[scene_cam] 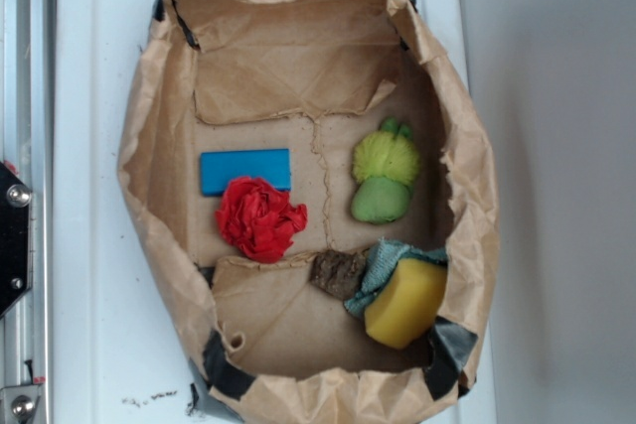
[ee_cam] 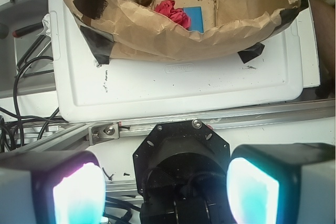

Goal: Grab the green animal.

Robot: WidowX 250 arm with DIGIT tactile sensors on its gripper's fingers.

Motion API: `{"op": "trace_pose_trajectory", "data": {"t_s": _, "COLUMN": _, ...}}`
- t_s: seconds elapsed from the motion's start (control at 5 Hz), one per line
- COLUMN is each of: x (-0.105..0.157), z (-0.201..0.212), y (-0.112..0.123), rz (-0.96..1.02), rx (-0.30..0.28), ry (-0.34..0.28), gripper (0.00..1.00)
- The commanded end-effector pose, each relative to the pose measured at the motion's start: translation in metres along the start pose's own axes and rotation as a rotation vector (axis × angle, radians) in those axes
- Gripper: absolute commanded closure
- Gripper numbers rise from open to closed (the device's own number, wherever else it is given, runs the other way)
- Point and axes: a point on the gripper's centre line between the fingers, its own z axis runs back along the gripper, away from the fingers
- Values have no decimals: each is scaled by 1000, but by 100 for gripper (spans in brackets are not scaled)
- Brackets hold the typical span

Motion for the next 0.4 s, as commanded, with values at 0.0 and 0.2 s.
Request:
{"op": "trace_pose_trajectory", "data": {"t_s": 0.0, "x": 0, "z": 0, "y": 0, "rz": 0, "rx": 0, "ry": 0, "gripper": 0}}
{"op": "trace_pose_trajectory", "data": {"t_s": 0.2, "x": 34, "z": -15, "y": 1, "rz": -21, "rx": 0, "ry": -53, "gripper": 0}}
